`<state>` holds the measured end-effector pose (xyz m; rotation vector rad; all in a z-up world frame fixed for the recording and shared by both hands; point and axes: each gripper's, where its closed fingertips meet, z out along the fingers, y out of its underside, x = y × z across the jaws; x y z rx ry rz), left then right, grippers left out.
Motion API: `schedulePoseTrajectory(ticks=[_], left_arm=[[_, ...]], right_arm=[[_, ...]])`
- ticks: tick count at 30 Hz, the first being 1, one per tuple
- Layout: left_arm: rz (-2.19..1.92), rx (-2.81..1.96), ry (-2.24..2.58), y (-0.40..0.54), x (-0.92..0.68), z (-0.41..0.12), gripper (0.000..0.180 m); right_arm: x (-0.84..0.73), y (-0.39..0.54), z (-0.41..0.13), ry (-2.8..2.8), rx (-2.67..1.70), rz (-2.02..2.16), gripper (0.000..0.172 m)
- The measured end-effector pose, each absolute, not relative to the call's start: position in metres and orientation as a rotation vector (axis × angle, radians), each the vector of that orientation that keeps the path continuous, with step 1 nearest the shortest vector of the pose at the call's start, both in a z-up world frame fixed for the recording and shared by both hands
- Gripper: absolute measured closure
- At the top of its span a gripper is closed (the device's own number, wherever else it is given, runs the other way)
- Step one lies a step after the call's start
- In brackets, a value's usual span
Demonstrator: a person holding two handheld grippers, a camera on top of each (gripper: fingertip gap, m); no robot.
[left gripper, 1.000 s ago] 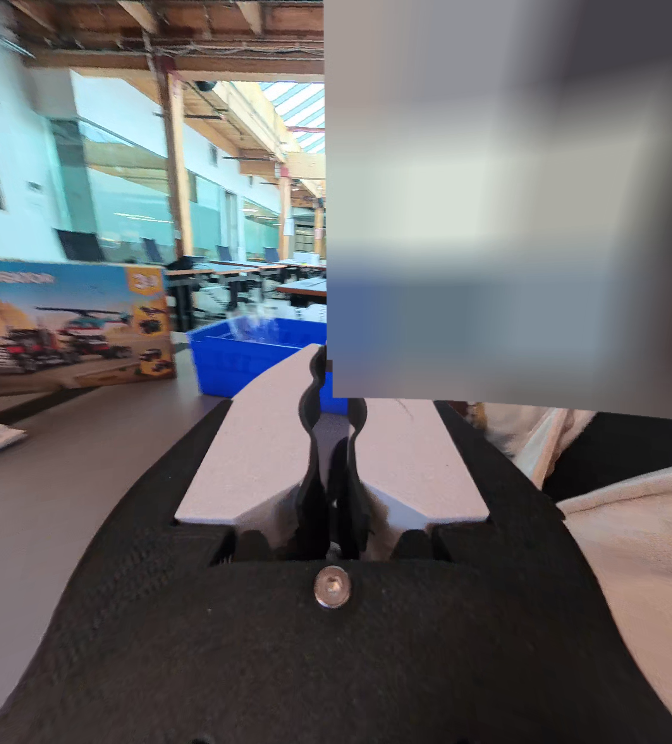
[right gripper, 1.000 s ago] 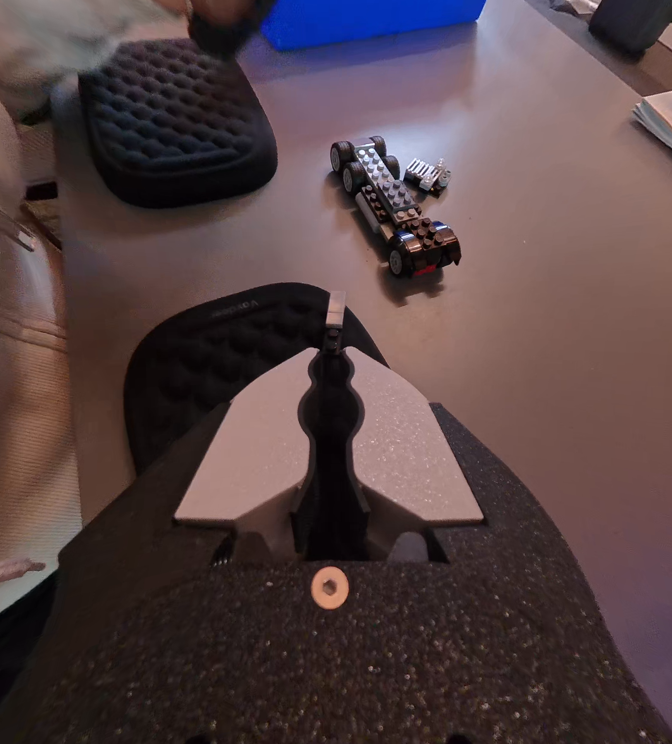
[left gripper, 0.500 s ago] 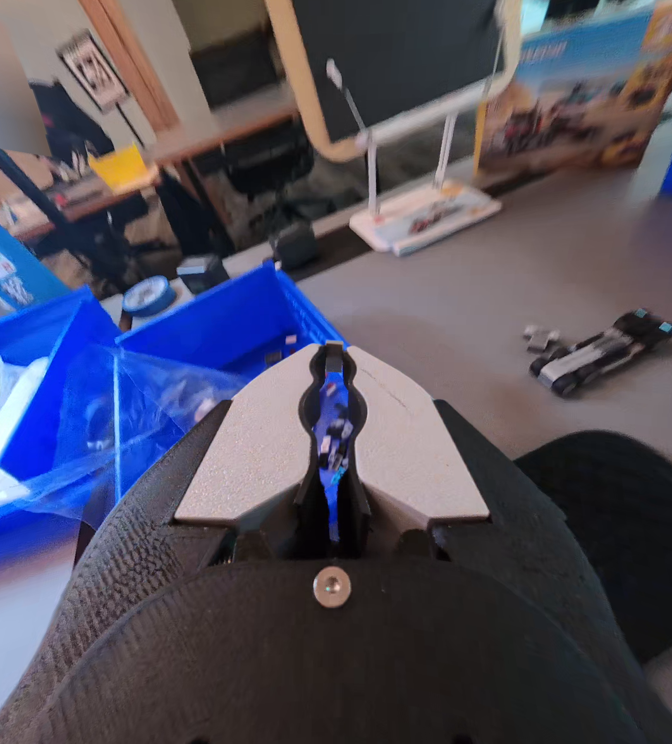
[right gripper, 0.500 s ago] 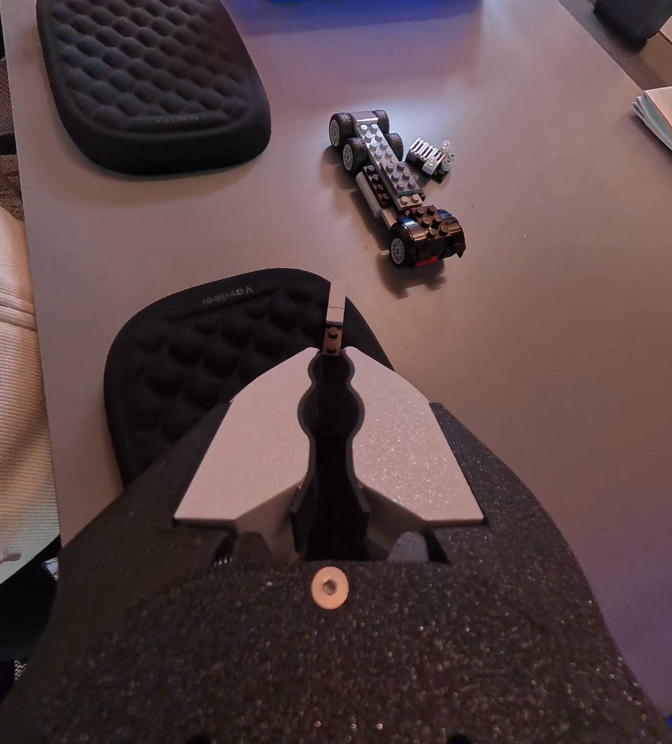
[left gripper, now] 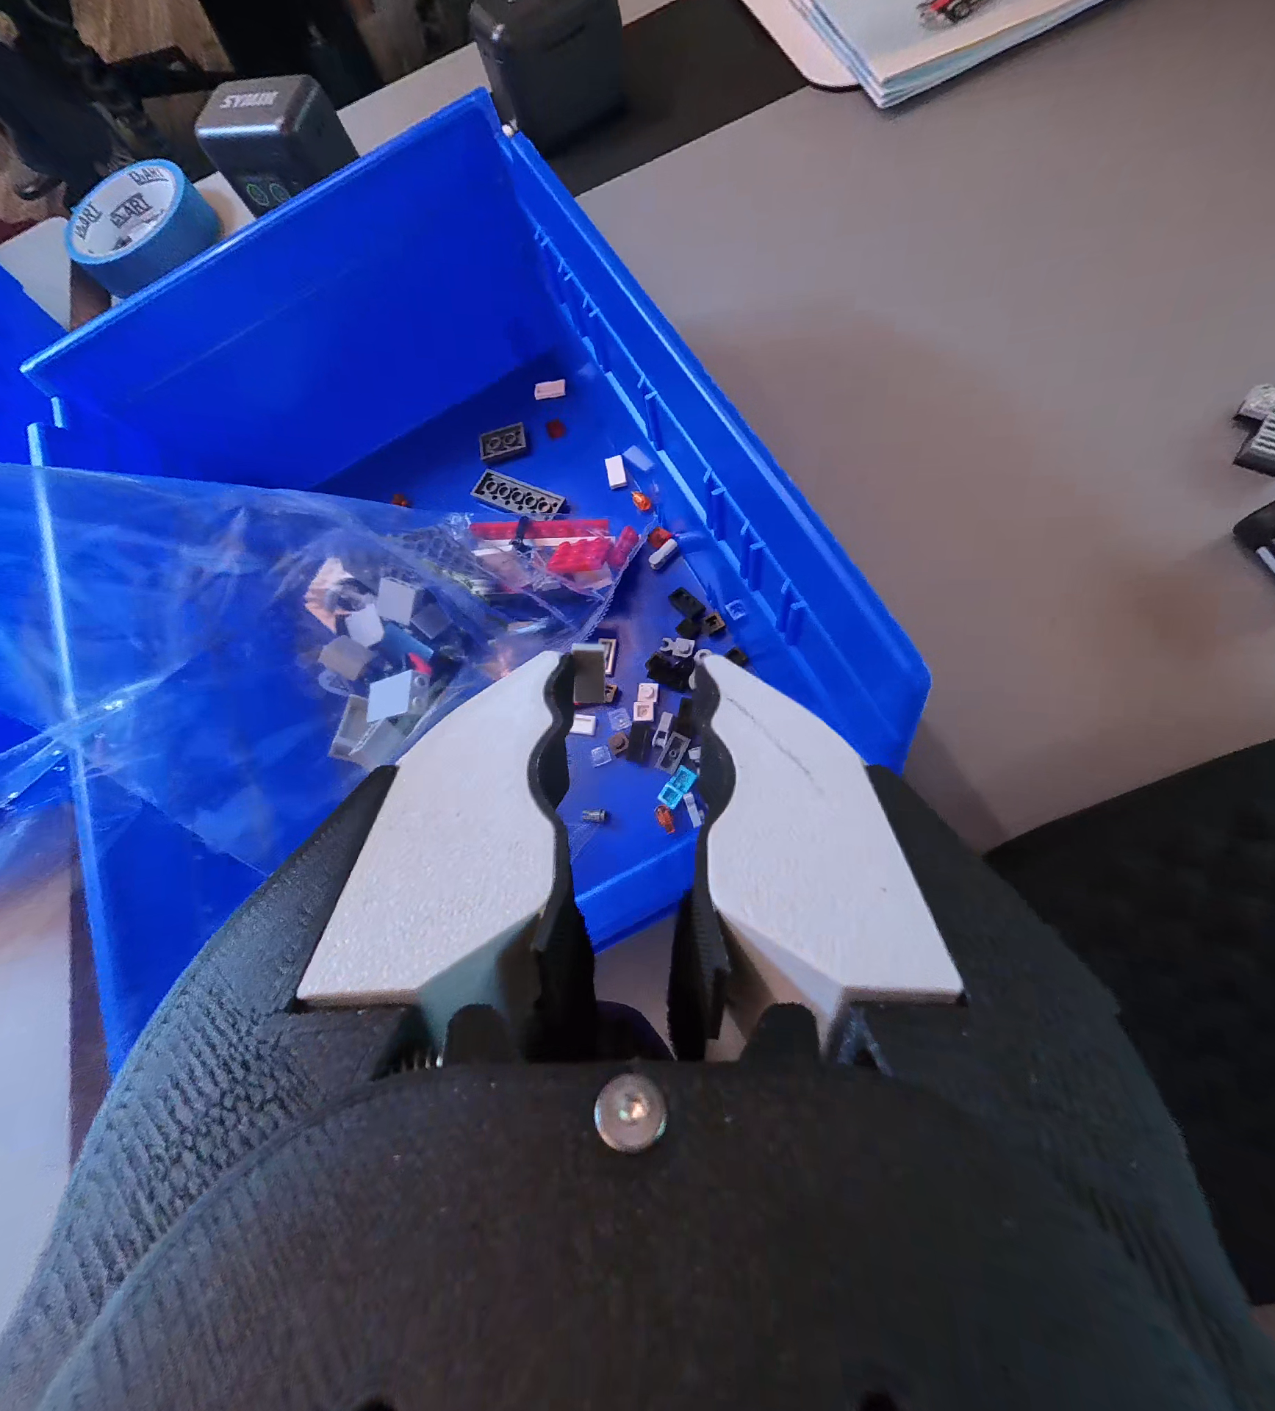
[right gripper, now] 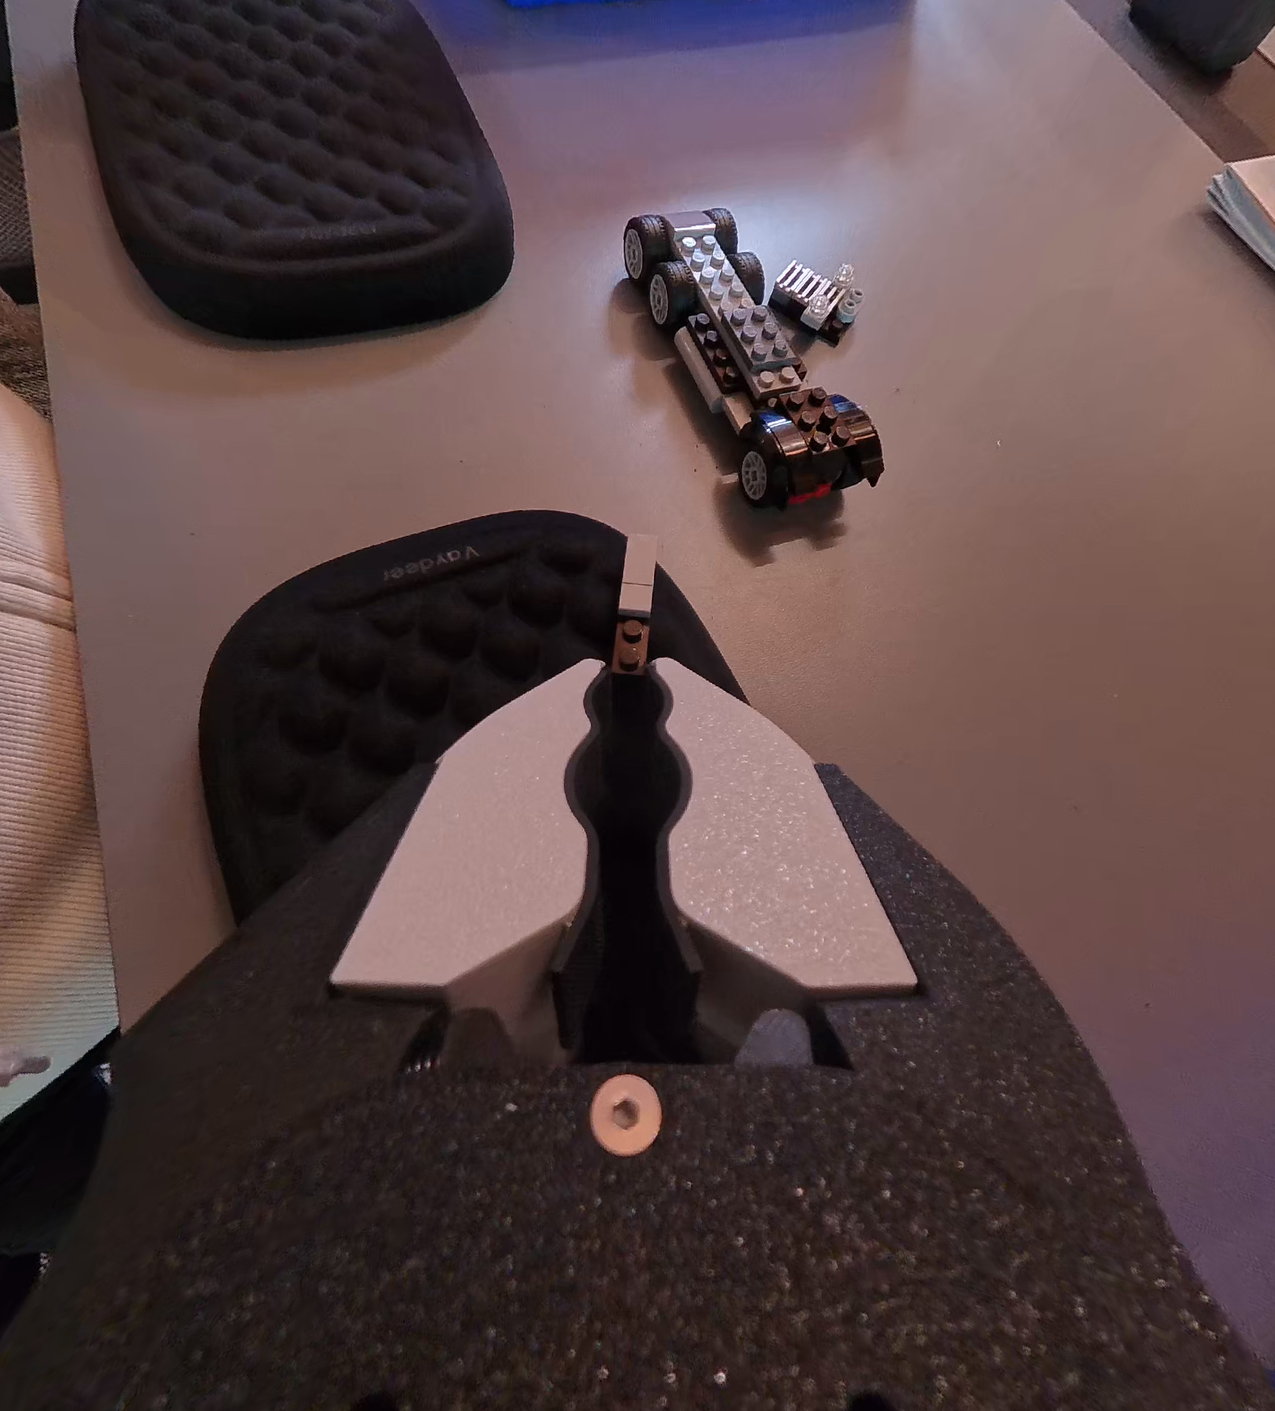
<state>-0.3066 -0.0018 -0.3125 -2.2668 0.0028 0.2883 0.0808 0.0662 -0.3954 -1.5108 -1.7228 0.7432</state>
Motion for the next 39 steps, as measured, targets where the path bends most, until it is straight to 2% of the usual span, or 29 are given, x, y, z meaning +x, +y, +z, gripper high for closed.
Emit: schedulePoseTrajectory(ticks=[3,9,14,20,22,25,29,31,35,39], left_arm=[[0.192,-2.262,0.043,0.0,-0.296,-0.314,0.149],[0.005,-2.437,0.097,-0.013,-0.281,-0.346,0.126],[-0.015,-2.579,0.157,-0.035,-0.28,-0.367,0.123],[0.103,-2.62,0.139,-0.044,-0.289,-0.365,0.123],[0.148,-2.587,0.13,-0.041,-0.29,-0.359,0.125],[0.218,-2.343,0.165,-0.016,-0.275,-0.321,0.141],[-0.065,-1.828,0.672,0.015,-0.137,-0.272,0.151],[-0.196,-1.706,0.877,0.021,-0.067,-0.279,0.153],[-0.421,-1.707,1.138,0.033,0.028,-0.331,0.157],[-0.287,-1.715,1.389,0.05,0.062,-0.374,0.157]], right_arm=[[0.081,0.066,-0.395,-1.723,-1.506,0.736,0.164],[0.081,0.066,-0.395,-1.724,-1.5,0.73,0.164],[0.081,0.066,-0.395,-1.723,-1.5,0.732,0.164],[0.08,0.067,-0.395,-1.724,-1.498,0.728,0.164],[0.08,0.067,-0.395,-1.723,-1.495,0.726,0.164],[0.08,0.067,-0.394,-1.714,-1.488,0.735,0.164],[0.081,0.065,-0.386,-1.689,-1.422,0.759,0.164],[0.081,0.063,-0.383,-1.691,-1.388,0.757,0.164],[0.081,0.059,-0.385,-1.733,-1.376,0.747,0.164],[0.081,0.054,-0.393,-1.822,-1.388,0.715,0.164]])
